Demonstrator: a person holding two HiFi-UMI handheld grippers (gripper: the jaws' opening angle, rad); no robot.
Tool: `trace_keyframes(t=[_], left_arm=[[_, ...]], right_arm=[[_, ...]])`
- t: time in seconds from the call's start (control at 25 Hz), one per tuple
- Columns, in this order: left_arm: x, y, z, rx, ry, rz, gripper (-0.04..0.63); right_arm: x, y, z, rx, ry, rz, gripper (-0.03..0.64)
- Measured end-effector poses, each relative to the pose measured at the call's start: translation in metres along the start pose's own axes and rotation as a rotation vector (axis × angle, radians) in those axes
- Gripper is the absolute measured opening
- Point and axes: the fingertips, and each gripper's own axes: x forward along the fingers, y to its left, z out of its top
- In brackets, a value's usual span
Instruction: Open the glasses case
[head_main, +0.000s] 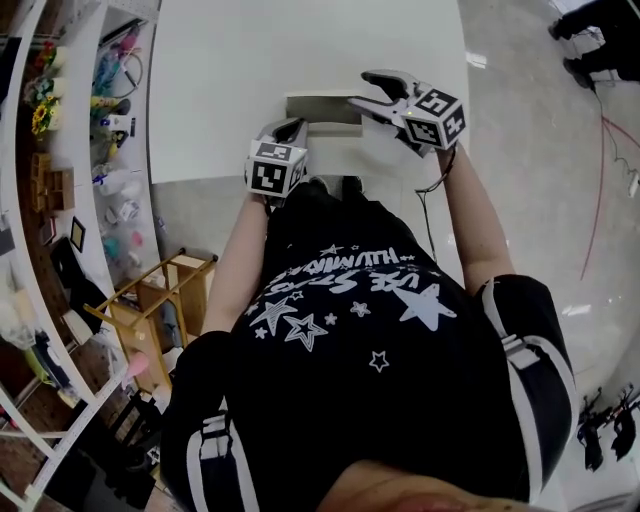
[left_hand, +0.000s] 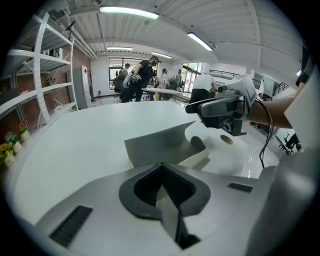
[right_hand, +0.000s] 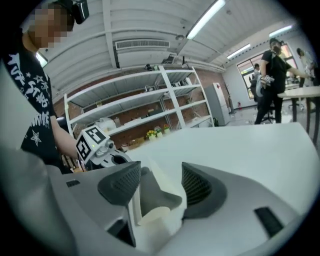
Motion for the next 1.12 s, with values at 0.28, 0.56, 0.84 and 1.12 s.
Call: trace_keyframes(t=[0.28,0.56,0.84,1.12], left_arm=[[-0.022,-0.003,0.013,-0.087,-0.084,-0.013,0.014],[-0.082,-0.027,-0.024,-0.121,-0.140,-0.044,0.014],[-0.161,-0.053,-0.084,-0.126,-0.181,-0.055,0.014],[-0.226,-0.090,-0.112,-0.102,-0.273,-0.116,0.014]], right_arm=[[-0.041,0.013,0.012,0.068,-0.139,-0.050,0.267],[-0.042,0.065,-0.009,0.132,-0.168,-0.067,0.265],[-0.034,0.164,-0.022,0.096,-0.204,-0.084,0.204],[-0.063,0.258,-0.051,0.064,-0.245,-0.171,0.118]])
